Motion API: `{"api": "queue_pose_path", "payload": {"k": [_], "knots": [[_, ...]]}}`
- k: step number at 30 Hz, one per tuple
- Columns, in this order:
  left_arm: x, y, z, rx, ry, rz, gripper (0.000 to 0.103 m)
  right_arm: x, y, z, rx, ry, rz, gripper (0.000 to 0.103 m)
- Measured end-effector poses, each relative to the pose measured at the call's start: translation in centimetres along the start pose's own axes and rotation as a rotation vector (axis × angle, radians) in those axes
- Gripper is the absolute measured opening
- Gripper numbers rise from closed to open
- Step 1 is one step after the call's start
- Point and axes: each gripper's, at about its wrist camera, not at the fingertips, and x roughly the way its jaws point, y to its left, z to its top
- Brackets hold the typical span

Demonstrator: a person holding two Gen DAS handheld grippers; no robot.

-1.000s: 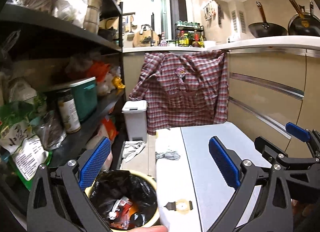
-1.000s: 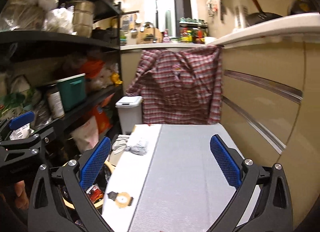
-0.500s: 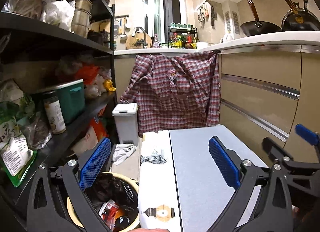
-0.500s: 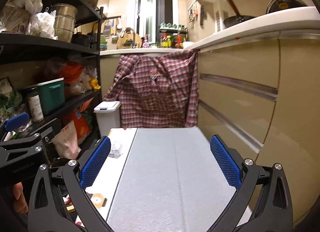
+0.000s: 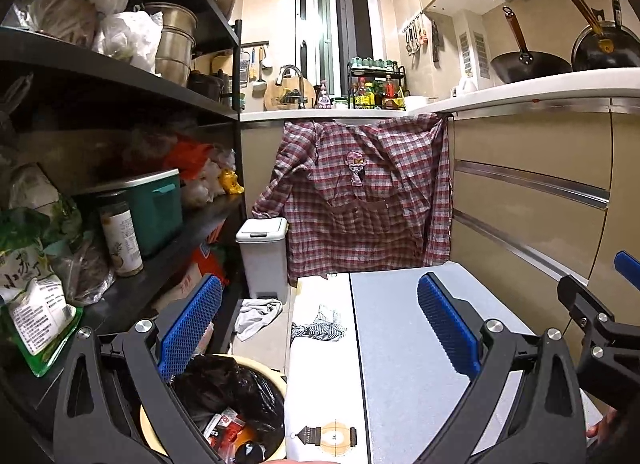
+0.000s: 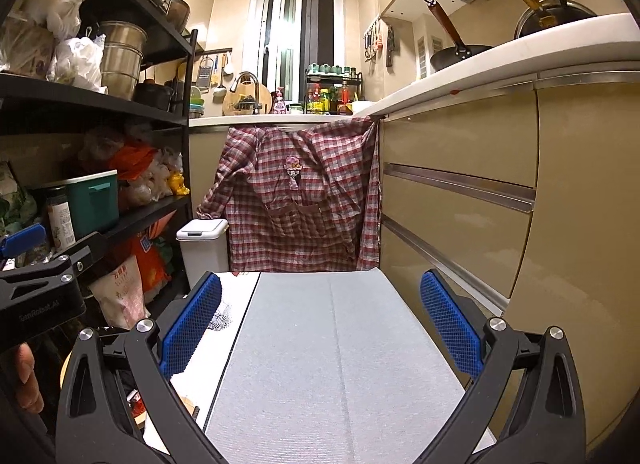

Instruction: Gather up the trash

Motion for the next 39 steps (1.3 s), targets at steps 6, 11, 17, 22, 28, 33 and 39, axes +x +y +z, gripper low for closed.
{"api": "queue_pose_path", "payload": {"k": [6, 11, 17, 22, 28, 33, 39], "knots": [[-0.3, -0.3, 0.0, 0.02, -0.009, 0.001, 0.095, -0.2, -0.1, 0.2, 0.007, -0.005, 0.008, 0.098], [-0.4, -0.4, 0.0, 0.02, -0.01, 0.003, 0.095, -0.2, 0.1, 0.2, 0.017, 0.003, 0.017, 0.098], [-0.6, -0.3, 0.1, 0.018, -0.013, 0.007, 0.095, 0.0, 0.4, 0.2, 0.004, 0.003, 0.021, 0.098], [-0.7, -0.4, 0.1, 0.021, -0.014, 0.008, 0.095, -0.1, 0.6, 0.1, 0.003, 0.005, 0.021, 0.098], [-0.7, -0.4, 0.1, 0.024, -0.014, 0.009, 0.095, -0.1, 0.7, 0.1, 0.005, 0.004, 0.025, 0.098], [-0.8, -0.3, 0.2, 0.025, -0.015, 0.01, 0.095, -0.1, 0.8, 0.1, 0.005, 0.003, 0.025, 0.098], [-0.7, -0.2, 0.2, 0.025, -0.014, 0.008, 0.095, -0.2, 1.2, 0.1, 0.005, -0.001, 0.03, 0.098]]}}
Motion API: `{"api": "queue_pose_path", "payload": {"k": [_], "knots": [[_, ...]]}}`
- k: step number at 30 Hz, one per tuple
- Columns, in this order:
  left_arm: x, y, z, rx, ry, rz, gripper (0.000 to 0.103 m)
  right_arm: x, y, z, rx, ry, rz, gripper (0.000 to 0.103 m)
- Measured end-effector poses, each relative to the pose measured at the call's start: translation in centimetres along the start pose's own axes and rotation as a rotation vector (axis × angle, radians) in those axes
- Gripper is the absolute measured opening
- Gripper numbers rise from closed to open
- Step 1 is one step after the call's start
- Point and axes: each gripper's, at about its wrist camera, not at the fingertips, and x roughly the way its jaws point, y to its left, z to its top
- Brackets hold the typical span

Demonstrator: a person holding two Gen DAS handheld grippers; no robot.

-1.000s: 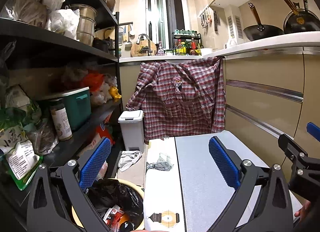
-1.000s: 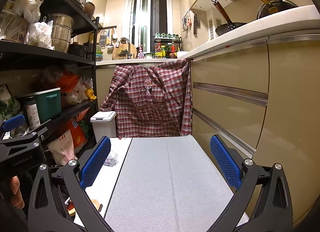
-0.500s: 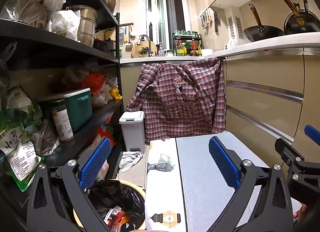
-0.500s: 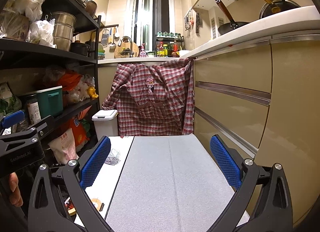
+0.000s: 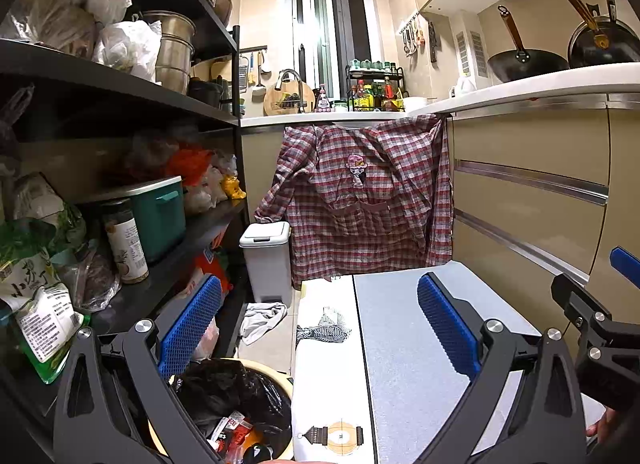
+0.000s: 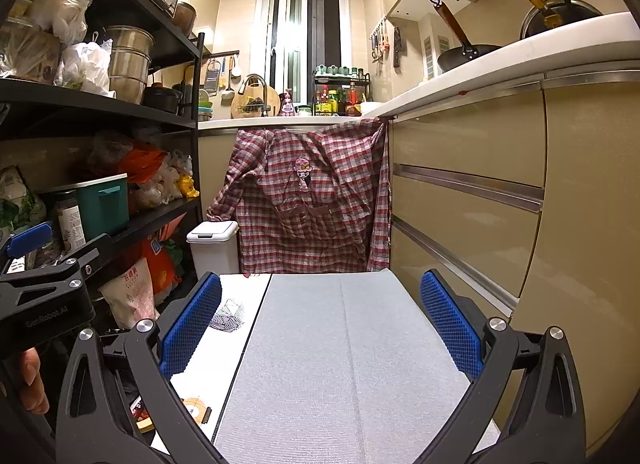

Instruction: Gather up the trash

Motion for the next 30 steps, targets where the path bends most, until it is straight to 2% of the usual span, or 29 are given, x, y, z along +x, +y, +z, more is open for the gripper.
{"api": "queue_pose_path", "payload": {"k": [30], "knots": [[0.18, 0.19, -0.19, 0.002, 0.007, -0.003, 0.095, -0.11, 0.23, 0.01, 0.003, 0.002, 0.0, 0.098]]}}
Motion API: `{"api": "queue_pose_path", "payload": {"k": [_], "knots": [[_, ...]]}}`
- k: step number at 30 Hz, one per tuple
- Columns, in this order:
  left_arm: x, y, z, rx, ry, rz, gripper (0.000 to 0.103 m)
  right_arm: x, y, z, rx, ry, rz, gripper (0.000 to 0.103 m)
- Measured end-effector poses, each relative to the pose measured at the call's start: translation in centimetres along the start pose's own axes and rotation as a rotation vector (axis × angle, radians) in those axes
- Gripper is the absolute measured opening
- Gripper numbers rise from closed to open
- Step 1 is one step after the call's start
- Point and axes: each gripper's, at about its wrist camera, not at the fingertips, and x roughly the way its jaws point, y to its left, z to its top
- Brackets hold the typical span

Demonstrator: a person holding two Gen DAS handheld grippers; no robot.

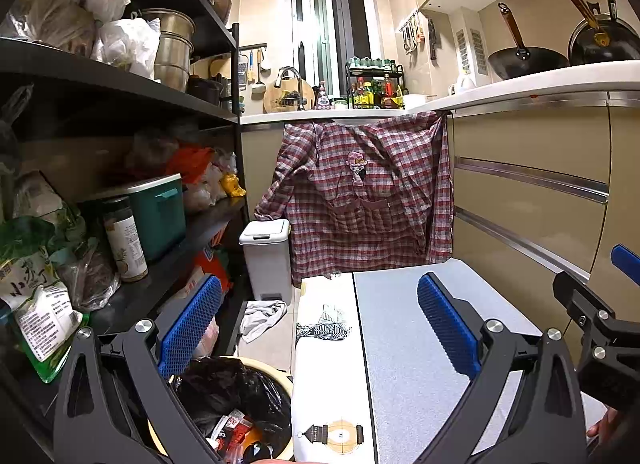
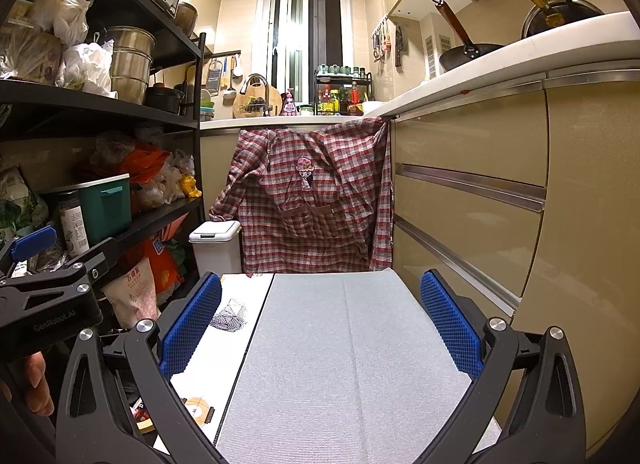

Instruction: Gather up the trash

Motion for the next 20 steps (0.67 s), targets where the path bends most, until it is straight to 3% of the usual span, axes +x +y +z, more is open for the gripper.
{"api": "queue_pose_path", "payload": {"k": [20], "knots": [[0.2, 0.2, -0.4, 0.004, 0.014, -0.012, 0.095, -0.2, 1.1, 0.1, 0.002, -0.002, 0.009, 0.098]]}}
